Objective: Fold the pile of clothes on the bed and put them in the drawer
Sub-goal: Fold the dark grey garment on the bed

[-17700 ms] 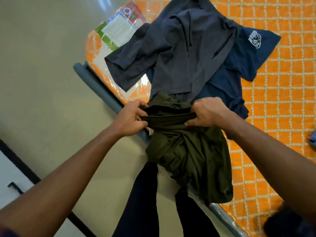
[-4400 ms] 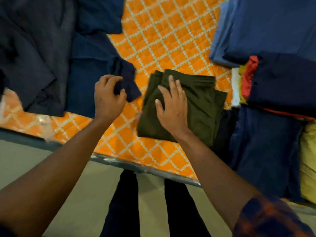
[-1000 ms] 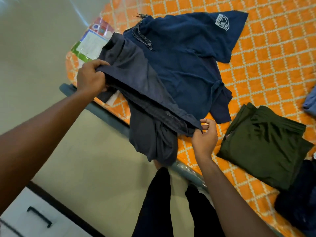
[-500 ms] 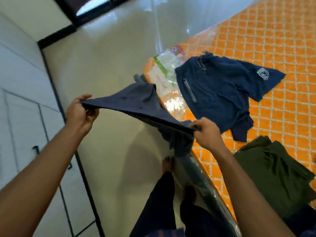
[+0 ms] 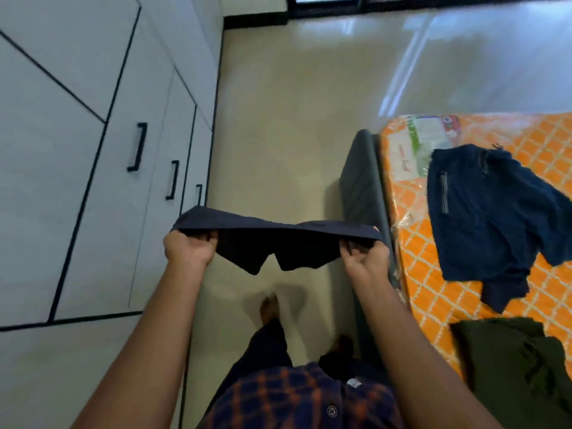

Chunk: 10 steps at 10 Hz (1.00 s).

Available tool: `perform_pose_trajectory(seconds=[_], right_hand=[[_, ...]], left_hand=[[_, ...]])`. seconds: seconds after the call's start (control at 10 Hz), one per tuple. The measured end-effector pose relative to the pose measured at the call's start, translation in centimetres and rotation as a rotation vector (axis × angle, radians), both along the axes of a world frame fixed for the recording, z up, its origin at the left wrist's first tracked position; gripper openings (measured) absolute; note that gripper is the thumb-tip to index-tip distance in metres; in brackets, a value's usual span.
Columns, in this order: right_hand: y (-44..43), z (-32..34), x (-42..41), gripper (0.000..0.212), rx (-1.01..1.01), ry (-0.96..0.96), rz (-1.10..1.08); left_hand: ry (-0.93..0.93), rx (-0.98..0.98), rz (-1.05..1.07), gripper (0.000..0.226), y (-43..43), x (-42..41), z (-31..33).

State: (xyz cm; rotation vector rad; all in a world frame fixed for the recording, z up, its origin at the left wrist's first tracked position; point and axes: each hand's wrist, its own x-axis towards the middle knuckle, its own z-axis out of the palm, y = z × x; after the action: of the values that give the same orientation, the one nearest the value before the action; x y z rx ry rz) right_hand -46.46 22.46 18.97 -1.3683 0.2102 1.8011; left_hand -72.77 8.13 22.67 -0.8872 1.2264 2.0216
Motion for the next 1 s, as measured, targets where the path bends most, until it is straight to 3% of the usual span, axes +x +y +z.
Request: perform_pose_trajectory(seconds=[0.1, 0.2, 0.3, 0.4, 0.5, 0.6, 0.7, 0.9, 1.0], right_hand=[[-0.5, 2.7, -4.0, 0.034, -0.195, -0.098, -0.228], [0.1, 2.8, -6.6, 0.051, -0.317, -0.377, -0.263], [0.9, 3.2, -8.7, 0.059, -0.316, -0.528, -0.163], [1.3, 4.8, -9.8, 0.056, -0.184, -0.52, -0.105], [1.9, 6.1, -10.8, 0.023, 0.122, -0.563, 0.212], [2.7, 7.7, -12.5, 0.016, 0.586, -0.824, 0.567], [2.4, 10.0, -14.6, 0.015, 0.95, -0.989, 0.814], [4.7, 11.6, -15.2, 0.003, 1.126, -1.041, 0.988], [6.7, 12.0, -14.6, 0.009, 1.115, -0.979, 1.068]], left_hand=[[-0.068, -0.074, 0.19, 0.036, -2.4, -1.5, 0.1], [-0.176, -0.412, -0.09, 0.062, -2.4, -4.7, -3.9], [-0.015, -0.874, -0.55, 0.063, -2.1, -5.7, -5.5], [-0.055, -0.363, -0.243, 0.055, -0.1, -5.2, -2.2], [0.27, -0.243, -0.346, 0.021, 4.0, -3.0, 1.0], [0.598, -0.241, -0.647, 0.025, 7.2, -0.2, 3.2], [0.75, -0.225, -0.922, 0.031, 9.3, 2.3, 4.4], [0.847, -0.144, -1.026, 0.057, 11.7, 3.3, 6.1], [0.897, -0.124, -1.079, 0.052, 12.7, 2.8, 6.5]])
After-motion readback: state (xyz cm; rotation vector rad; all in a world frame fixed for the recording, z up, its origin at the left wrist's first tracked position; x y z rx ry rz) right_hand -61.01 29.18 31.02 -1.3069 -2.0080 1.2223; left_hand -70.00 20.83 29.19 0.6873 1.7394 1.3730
